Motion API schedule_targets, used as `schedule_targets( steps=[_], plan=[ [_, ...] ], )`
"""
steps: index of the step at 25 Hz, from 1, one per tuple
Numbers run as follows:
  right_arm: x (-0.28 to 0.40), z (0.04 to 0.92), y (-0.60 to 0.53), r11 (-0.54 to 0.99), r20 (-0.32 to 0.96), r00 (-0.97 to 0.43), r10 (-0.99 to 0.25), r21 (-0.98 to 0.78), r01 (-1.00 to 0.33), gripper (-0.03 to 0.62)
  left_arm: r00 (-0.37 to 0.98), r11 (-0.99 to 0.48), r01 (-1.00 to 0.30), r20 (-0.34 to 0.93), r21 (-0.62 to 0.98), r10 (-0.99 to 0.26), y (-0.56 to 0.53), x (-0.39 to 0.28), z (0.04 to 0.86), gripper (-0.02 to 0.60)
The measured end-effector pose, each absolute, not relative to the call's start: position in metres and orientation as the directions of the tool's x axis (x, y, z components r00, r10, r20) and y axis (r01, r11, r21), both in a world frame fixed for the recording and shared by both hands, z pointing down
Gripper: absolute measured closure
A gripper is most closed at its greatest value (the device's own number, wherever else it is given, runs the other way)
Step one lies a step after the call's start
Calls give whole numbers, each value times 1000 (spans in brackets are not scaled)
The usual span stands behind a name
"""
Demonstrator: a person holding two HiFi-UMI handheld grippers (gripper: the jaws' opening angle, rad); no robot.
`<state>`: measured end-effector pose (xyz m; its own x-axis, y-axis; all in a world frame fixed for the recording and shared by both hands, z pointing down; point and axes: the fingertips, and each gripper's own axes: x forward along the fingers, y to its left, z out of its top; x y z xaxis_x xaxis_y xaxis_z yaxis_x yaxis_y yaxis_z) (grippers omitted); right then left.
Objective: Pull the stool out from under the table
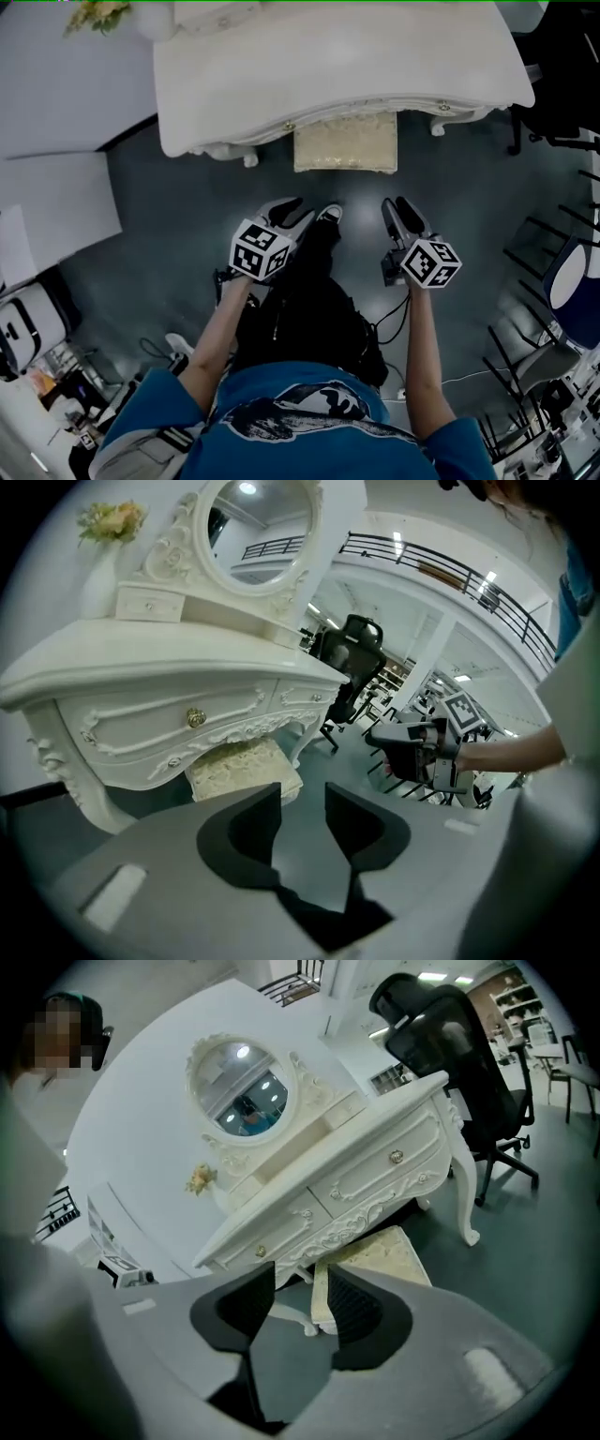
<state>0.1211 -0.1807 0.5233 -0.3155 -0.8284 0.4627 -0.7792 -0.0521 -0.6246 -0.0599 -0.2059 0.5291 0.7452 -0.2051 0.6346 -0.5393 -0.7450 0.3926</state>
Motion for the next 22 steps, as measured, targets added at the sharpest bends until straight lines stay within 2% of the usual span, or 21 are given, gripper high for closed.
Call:
schedule_targets(
  steps=[3,9,17,22],
  plan=[
    [135,553,-201,-46,503,-332,-798,-601,-798,408,745,-730,-541,641,417,-186,-229,-53,558,377],
    [158,609,-235,-77,550,-358,-755,-616,-784,394,716,-661,-586,681,468,-153,-270,-54,628,324],
    [185,688,-241,-95,653,-422,-629,-604,-792,385,654,-526,-695,734,490,-181,-291,-58,714,262],
    [206,737,-247,-160,672,-428,-605,-629,-761,374,615,-411,-763,755,499,-227,-312,-68,761,219]
  ],
)
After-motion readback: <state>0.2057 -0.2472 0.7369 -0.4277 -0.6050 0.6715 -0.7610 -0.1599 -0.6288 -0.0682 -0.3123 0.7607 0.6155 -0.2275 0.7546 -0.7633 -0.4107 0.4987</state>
